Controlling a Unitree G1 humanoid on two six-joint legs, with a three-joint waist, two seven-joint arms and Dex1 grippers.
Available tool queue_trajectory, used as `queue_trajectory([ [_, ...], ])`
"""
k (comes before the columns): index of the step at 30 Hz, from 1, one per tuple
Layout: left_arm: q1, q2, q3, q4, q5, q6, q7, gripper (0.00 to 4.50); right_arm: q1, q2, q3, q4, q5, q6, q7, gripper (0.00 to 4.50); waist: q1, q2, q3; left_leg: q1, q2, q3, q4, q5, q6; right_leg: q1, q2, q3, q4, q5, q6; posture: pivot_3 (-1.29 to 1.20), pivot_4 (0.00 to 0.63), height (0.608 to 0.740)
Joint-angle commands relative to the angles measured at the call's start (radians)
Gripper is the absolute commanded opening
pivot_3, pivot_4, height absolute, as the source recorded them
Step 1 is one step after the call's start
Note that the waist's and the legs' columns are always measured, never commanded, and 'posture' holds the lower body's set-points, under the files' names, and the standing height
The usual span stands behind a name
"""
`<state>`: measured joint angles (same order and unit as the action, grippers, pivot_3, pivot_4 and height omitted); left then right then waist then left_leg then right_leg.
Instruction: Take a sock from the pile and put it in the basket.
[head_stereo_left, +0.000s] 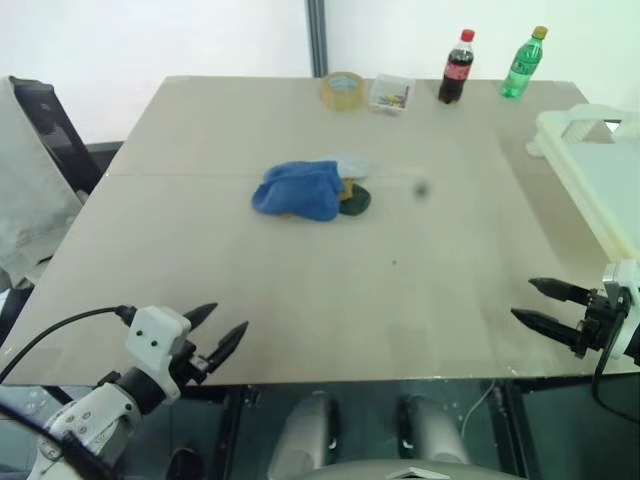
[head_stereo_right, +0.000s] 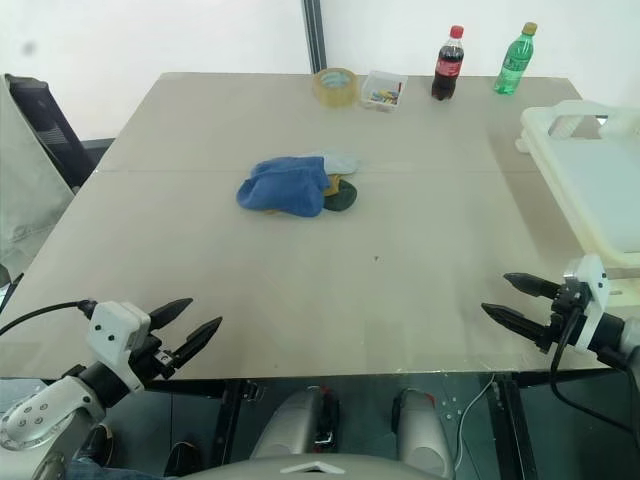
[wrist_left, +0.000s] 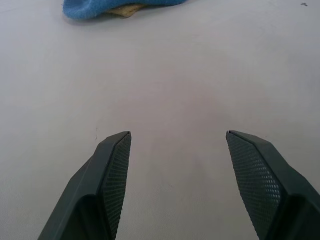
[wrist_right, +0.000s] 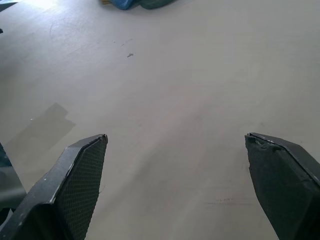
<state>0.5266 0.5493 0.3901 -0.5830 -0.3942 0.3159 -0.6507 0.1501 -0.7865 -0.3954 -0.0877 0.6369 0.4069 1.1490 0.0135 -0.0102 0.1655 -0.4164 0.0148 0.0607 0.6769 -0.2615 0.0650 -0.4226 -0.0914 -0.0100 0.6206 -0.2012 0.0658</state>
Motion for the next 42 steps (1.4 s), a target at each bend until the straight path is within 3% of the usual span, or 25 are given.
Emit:
queue_trajectory([
  [1, -0.018, -0.007, 0.018, -0.019, -0.018, -0.022, 0.006, 3.27, 0.0, -0.017, -0.037, 0.017, -0.001, -0.031, 0.022, 4.48, 0.0, 0.0, 0.0, 0.0, 0.0, 0.0, 0.0, 0.0, 0.0, 0.0, 0.0, 0.0, 0.0, 0.0, 0.0, 0.0, 0.15, 0.74],
  [29, -0.136, -0.023, -0.037, 0.05, -0.001, -0.033, 0.001, 3.27, 0.025, -0.012, -0.054, 0.003, 0.007, -0.072, 0.033, 4.48, 0.001, 0.0, 0.0, 0.0, 0.001, 0.001, 0.0, 0.003, 0.005, 0.0, 0.001, 0.001, 0.0, 0.0, 0.0, 0.0, 0.15, 0.74],
  [35, -0.382, -0.052, -0.2, 0.117, 0.107, 0.023, 0.121, 3.27, 0.033, 0.004, -0.047, -0.095, 0.046, -0.04, 0.0, 4.48, 0.004, 0.0, 0.0, 0.001, 0.001, 0.001, 0.001, 0.003, 0.005, 0.002, 0.002, 0.001, 0.001, 0.0, 0.0, 0.0, 0.15, 0.74],
  [42, -0.762, -0.198, -0.416, 0.38, 0.313, 0.072, 0.321, 3.27, 0.006, 0.029, -0.024, -0.215, 0.076, -0.004, -0.081, 4.48, 0.005, -0.001, 0.0, 0.002, -0.002, -0.001, 0.006, 0.003, 0.005, 0.006, 0.004, 0.001, 0.003, 0.001, 0.0, 0.0, 0.15, 0.74],
])
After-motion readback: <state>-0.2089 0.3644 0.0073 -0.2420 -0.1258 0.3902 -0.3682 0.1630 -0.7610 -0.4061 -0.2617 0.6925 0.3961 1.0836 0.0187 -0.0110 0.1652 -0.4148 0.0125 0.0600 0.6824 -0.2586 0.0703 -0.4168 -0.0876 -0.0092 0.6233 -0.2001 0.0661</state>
